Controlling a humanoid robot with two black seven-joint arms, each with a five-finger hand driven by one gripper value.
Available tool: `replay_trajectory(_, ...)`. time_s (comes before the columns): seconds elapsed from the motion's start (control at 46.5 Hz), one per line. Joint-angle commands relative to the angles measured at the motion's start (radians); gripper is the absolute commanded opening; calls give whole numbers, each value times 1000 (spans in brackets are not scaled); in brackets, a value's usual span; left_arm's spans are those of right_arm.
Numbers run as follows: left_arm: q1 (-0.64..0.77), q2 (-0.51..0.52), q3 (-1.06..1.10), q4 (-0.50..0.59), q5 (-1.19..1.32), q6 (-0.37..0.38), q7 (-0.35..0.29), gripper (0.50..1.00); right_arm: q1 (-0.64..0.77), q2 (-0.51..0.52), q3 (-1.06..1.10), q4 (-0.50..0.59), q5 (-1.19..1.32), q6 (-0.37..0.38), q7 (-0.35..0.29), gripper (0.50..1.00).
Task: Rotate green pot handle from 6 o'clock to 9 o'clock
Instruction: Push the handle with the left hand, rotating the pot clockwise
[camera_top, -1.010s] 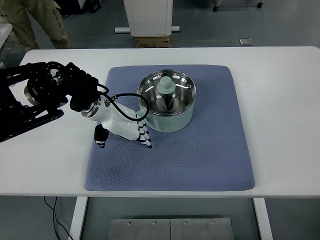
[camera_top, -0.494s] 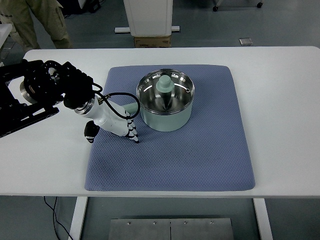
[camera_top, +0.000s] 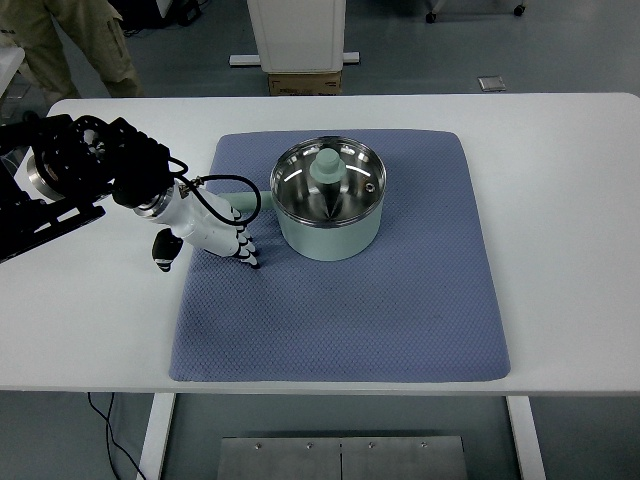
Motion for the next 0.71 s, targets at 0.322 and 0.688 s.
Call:
replay_trajectory(0.322, -3, -5, 0, 44, 0, 37, 0, 1000, 0, 0, 0, 0, 0, 0, 0, 1000)
replay_trajectory(0.688, -3, -5, 1, 54, 0, 43, 0, 1000, 1, 0, 1, 0, 0, 0, 0, 1000)
